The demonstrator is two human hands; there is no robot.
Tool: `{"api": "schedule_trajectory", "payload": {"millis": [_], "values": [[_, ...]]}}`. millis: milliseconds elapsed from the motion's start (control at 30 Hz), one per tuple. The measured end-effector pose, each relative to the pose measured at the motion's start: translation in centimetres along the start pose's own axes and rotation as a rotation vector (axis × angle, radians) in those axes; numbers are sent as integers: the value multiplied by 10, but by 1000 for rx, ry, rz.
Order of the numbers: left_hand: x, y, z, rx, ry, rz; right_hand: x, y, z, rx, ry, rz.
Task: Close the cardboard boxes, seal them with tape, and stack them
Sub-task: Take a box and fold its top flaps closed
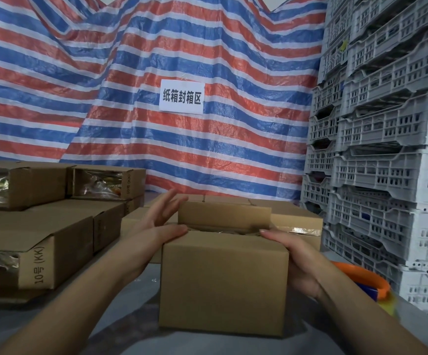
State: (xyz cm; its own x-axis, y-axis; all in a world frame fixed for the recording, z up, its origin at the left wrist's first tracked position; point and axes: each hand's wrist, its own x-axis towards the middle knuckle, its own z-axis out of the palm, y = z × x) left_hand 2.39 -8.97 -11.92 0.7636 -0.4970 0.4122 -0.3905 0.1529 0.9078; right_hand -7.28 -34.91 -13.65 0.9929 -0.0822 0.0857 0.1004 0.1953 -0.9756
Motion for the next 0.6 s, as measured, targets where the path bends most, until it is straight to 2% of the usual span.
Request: {"api": "schedule_trajectory", "payload": {"millis": [133,233,367,500,600], "values": [[-4,0,-3,152,108,118,-1,0,0,-21,-58,1],[-6,-2,-1,178,148,134,-1,-2,-1,-25,-113,-31],[-7,-5,-3,274,157,135,-4,-1,1,-51,-69,-73],[-7,-7,-5,308,191,129,-5,-4,7,-281,192,-330],[-7,-6,-4,297,193,141,-11,-10,10,-373,149,-535]]}}
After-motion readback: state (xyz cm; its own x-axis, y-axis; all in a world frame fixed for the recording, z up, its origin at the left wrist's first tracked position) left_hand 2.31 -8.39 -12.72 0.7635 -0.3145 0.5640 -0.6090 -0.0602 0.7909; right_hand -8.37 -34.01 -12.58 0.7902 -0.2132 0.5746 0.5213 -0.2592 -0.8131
